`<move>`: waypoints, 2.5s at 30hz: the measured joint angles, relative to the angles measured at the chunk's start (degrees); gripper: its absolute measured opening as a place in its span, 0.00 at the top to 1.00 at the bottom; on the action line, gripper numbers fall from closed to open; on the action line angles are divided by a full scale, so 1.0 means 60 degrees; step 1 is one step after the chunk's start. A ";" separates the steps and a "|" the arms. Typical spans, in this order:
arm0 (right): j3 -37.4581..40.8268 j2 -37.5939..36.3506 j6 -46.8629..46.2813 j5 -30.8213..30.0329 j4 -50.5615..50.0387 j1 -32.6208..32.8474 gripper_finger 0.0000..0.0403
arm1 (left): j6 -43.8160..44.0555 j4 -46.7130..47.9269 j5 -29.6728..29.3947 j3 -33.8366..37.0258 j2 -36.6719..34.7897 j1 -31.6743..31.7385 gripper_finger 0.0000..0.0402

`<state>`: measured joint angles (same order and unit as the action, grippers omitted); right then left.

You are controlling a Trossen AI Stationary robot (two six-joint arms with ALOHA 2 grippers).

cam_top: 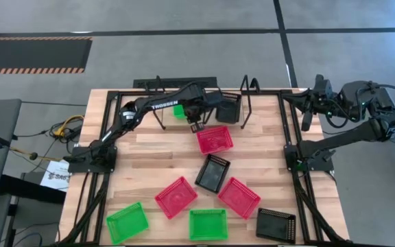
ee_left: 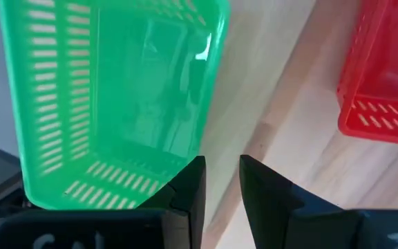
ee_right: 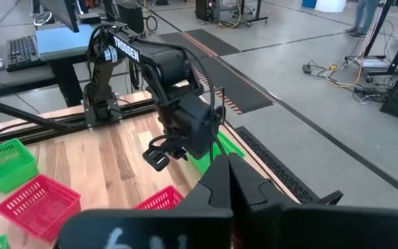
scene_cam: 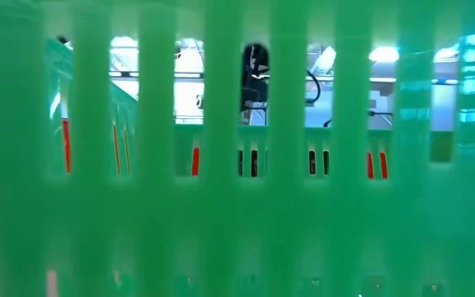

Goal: Stack baskets on shelf by color
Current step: Put the top green bin on the shelf

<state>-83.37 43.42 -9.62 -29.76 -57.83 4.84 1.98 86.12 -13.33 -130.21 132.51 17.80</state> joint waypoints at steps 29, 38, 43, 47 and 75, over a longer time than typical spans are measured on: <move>0.0000 0.0003 -0.0077 -0.0015 0.0008 0.0000 1.00 | 0.1214 -0.1163 0.2591 -0.0765 0.0316 0.1116 1.00; 0.0000 0.0000 -0.0077 -0.0011 0.0008 0.0000 1.00 | 0.0535 -0.0746 0.2656 -0.0762 0.0724 0.0634 1.00; 0.0000 0.0000 -0.0081 -0.0011 0.0008 0.0000 1.00 | 0.0600 -0.0512 0.2612 -0.0784 0.0380 0.0532 1.00; 0.0000 0.0000 -0.0081 -0.0011 0.0005 0.0000 1.00 | 0.0371 -0.0536 0.1995 -0.0798 0.0079 0.0586 1.00; 0.0000 0.0204 -0.0427 -0.0011 0.0037 0.0000 1.00 | -0.5754 -0.2140 0.1772 -0.0685 -0.0168 0.1570 0.80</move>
<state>-83.37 44.64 -12.19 -29.82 -57.60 4.84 -32.55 73.29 -2.70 -134.32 131.50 27.22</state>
